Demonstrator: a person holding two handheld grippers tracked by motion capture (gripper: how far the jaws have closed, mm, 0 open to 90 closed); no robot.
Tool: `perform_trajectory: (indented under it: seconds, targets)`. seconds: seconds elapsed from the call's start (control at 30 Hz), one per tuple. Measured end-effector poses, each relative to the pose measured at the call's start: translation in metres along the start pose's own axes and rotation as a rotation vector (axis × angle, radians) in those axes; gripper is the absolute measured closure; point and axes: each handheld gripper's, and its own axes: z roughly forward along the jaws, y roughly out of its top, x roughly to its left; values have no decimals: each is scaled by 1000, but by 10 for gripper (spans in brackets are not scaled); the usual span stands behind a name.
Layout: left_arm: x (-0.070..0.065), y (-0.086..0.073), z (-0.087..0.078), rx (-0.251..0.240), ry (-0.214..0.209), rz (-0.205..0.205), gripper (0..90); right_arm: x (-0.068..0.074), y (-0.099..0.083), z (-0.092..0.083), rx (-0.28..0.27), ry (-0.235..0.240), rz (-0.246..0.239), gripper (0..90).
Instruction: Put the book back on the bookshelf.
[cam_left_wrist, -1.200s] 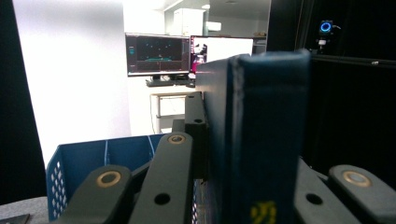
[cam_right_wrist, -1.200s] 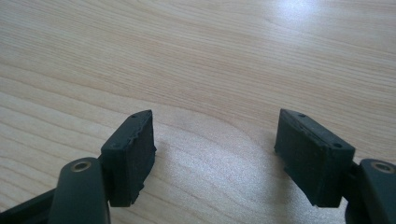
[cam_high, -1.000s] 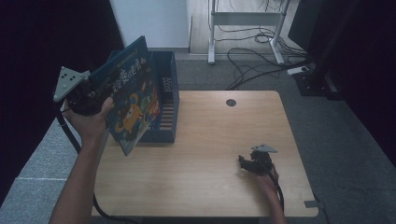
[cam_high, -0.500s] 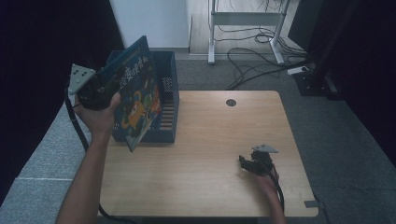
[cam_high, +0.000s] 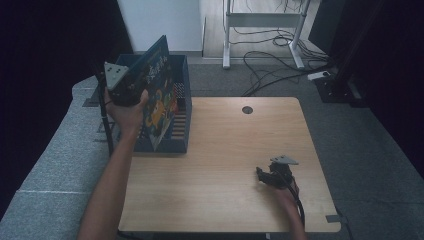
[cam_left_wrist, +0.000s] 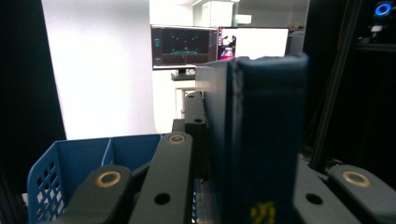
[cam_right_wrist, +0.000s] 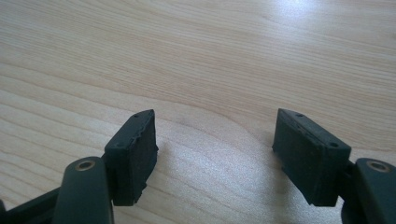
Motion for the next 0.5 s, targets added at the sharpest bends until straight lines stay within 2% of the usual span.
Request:
perform_trajectory:
  seconds: [0.17,0.33,0.5]
  targets:
    - [-1,-6,19,14,20,-10,825,1,0,0,0,-9,0,312]
    - [-4,-10,32,19,25,-12,825,4,0,1,7,-37,-34,310]
    - [-5,-13,41,23,37,-21,825,3,0,1,7,-29,-26,306]
